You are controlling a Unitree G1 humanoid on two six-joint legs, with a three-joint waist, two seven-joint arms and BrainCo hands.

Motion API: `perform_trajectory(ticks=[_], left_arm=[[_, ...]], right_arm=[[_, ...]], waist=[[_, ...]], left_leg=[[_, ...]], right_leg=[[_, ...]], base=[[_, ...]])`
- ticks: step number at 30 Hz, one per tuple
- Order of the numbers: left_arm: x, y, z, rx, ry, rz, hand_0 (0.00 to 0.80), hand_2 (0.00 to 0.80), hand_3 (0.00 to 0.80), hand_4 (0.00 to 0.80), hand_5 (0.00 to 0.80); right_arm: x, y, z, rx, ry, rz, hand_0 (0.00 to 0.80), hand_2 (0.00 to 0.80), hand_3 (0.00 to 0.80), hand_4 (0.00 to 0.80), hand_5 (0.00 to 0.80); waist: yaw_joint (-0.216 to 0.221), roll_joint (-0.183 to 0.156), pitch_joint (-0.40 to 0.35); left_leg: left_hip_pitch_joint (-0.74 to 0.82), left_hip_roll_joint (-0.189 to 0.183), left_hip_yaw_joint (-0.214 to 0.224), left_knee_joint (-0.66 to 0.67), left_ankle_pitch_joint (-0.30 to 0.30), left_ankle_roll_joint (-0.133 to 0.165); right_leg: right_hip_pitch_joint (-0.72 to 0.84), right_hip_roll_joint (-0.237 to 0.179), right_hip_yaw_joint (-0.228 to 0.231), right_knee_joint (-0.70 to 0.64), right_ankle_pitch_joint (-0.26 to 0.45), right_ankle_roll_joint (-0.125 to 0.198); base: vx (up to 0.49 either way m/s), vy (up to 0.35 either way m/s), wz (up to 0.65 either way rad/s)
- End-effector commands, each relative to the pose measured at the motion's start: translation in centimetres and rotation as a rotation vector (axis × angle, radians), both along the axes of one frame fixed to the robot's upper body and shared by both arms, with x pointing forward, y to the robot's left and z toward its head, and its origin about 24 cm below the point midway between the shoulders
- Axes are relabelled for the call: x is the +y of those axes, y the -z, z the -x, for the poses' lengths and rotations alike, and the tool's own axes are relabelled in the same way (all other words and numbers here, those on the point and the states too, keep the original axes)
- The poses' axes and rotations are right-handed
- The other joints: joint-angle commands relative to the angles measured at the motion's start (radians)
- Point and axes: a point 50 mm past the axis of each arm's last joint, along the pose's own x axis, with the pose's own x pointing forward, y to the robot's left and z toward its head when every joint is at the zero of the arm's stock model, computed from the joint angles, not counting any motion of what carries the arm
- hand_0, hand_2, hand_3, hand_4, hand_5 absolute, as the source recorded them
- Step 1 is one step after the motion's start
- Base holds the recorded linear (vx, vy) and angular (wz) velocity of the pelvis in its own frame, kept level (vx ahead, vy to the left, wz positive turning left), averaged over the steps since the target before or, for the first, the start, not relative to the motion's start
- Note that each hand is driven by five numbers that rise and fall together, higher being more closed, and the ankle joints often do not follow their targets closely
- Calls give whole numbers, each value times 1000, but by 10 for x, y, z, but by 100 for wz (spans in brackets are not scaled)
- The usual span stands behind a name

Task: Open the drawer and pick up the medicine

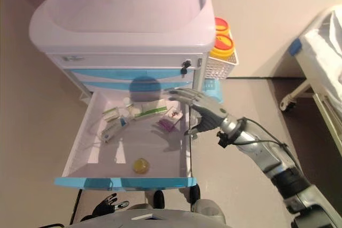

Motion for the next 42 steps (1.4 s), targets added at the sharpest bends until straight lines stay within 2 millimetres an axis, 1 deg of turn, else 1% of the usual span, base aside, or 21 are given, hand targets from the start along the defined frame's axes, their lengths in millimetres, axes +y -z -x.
perform_trajectory(ticks=[1, 3, 5, 6, 10, 14, 17, 22, 26, 30, 36, 42], left_arm=[[8, -5, -19, -12, 78, -44, 0, 0, 0, 0, 0], [8, -7, -29, -28, 88, -42, 0, 0, 0, 0, 0], [7, -8, -34, -39, 101, -43, 0, 0, 0, 0, 0], [7, -9, -36, -45, 113, -44, 0, 0, 0, 0, 0], [6, -11, -42, -52, 155, -49, 0, 0, 0, 0, 0], [8, -11, -40, -35, 175, -57, 0, 0, 0, 0, 0], [9, -9, -34, -11, 182, -63, 0, 0, 0, 0, 0], [11, -8, -25, 14, 204, -66, 0, 0, 0, 0, 0], [8, -8, -26, -11, 198, -49, 0, 0, 0, 0, 0], [4, -9, -28, -37, 214, -37, 0, 0, 0, 0, 0], [3, -10, -31, -54, 229, -33, 0, 0, 0, 0, 0], [4, -10, -32, -51, 236, -42, 0, 0, 0, 0, 0]], right_arm=[[23, 0, -4, -13, -96, 73, 0, 0, 0, 0, 0], [31, 16, -11, 20, -96, 152, 0, 0, 0, 0, 0], [34, 33, -16, 40, -85, 225, 0, 0, 0, 0, 0], [35, 44, -19, 50, -72, 267, 0, 0, 0, 0, 0], [33, 70, -29, 73, -14, 391, 0, 0, 0, 0, 0], [29, 91, -36, 87, 41, 489, 0, 0, 0, 0, 0], [25, 107, -39, 97, 82, 535, 0, 0, 0, 0, 0], [25, 120, -41, 115, 134, 539, 0, 0, 0, 0, 0], [25, 129, -42, 110, 192, 528, 0, 0, 0, 0, 0], [26, 138, -39, 110, 208, 543, 0, 0, 0, 0, 0], [27, 143, -39, 122, 213, 557, 0, 0, 0, 0, 0], [31, 148, -35, 125, 176, 577, 0, 0, 0, 0, 0]], waist=[[60, -49, -7], [88, -48, -7], [109, -47, -8], [126, -46, -8], [173, -42, -4], [210, -37, 3], [237, -34, 9], [267, -32, 9], [280, -25, 12], [291, -20, 18], [304, -16, 23], [313, -17, 24]], left_leg=[[-43, -63, -56, 52, -106, 10], [-47, -67, -84, 51, -101, 8], [-48, -69, -107, 47, -95, 6], [-49, -69, -122, 41, -91, 3], [-60, -70, -170, 28, -72, -7], [-75, -73, -208, 24, -56, -13], [-81, -73, -230, 20, -47, -16], [-84, -75, -257, 19, -39, -19], [-88, -78, -274, 19, -33, -19], [-96, -81, -283, 19, -28, -18], [-100, -85, -296, 17, -22, -17], [-101, -86, -301, 14, -18, -15]], right_leg=[[-2, -52, -31, 74, -66, 78], [7, -56, -56, 72, -72, 74], [16, -58, -79, 71, -77, 72], [21, -59, -95, 69, -79, 71], [32, -64, -150, 61, -84, 67], [36, -67, -194, 58, -87, 65], [44, -66, -221, 54, -90, 62], [56, -66, -251, 54, -94, 62], [59, -67, -263, 55, -94, 61], [56, -69, -272, 55, -92, 64], [57, -71, -282, 55, -91, 65], [59, -73, -289, 52, -87, 69]], base=[[26, -21, 32], [31, -33, 30], [40, -50, 50], [40, -62, 56], [18, -59, 47], [4, -49, 50], [6, -41, 27], [30, -26, 18], [14, 0, 11], [-8, -1, 13], [-6, 7, 5], [1, 4, 5]])
